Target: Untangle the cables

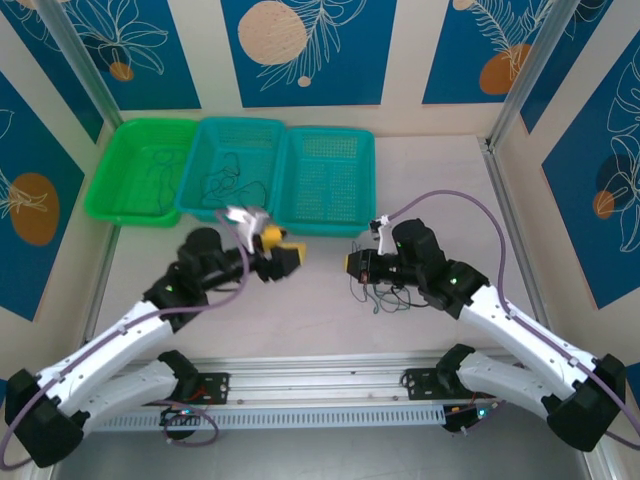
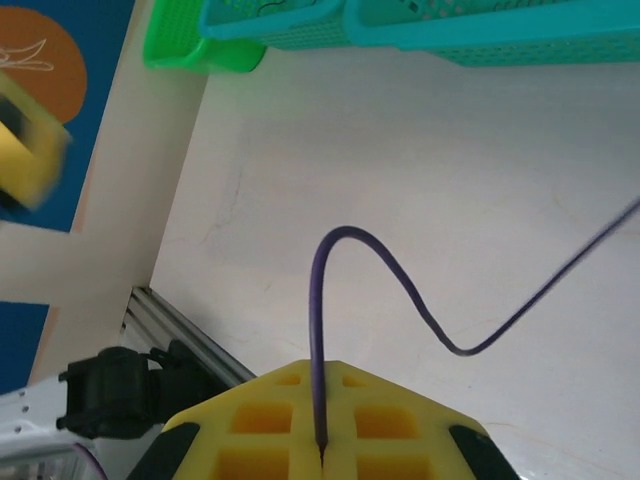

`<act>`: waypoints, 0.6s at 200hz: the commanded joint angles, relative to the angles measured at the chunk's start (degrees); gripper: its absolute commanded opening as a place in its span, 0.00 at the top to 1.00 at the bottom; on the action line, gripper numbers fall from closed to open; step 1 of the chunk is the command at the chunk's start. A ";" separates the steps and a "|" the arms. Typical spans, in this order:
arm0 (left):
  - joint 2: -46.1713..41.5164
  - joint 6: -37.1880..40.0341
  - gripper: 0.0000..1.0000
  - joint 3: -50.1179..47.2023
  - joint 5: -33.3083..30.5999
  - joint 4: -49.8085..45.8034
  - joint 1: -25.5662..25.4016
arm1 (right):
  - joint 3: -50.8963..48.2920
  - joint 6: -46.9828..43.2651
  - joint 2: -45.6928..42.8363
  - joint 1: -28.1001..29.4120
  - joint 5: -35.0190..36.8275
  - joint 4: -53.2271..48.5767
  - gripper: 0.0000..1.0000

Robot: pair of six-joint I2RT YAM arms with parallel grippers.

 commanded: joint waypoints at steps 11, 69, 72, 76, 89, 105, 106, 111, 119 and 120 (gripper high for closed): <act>6.81 0.85 0.20 -6.00 -4.09 11.85 -9.28 | 2.75 11.00 1.52 1.32 3.47 1.99 1.00; 22.76 3.38 0.20 -5.43 -1.62 26.68 -14.26 | 6.17 13.43 1.60 5.60 8.85 1.29 1.00; 23.33 3.27 0.20 -5.17 -1.72 27.40 -14.39 | 6.17 13.54 1.66 5.83 9.12 1.29 1.00; 24.12 3.16 0.20 -4.87 -1.99 28.21 -14.48 | 6.16 13.71 1.72 6.15 9.43 1.29 1.00; 26.30 2.65 0.20 -3.90 -3.69 30.22 -14.57 | 5.78 14.50 1.76 6.69 9.78 1.48 1.00; 28.59 2.18 0.22 -2.33 -6.26 30.42 -14.58 | 5.31 15.18 1.74 6.97 9.47 2.15 1.00; 28.73 2.09 0.22 -2.26 -6.46 30.45 -14.58 | 5.30 15.26 1.71 6.97 9.47 2.16 1.00; 29.30 1.81 0.23 -1.96 -7.08 30.73 -14.59 | 5.23 15.27 1.70 7.05 9.47 2.25 1.00; 30.10 1.26 0.29 -1.67 -7.34 32.06 -14.58 | 5.20 15.33 1.70 7.06 9.82 2.18 1.00; 30.23 1.20 0.30 -1.66 -7.30 32.24 -14.58 | 5.20 15.33 1.69 7.10 9.87 2.13 1.00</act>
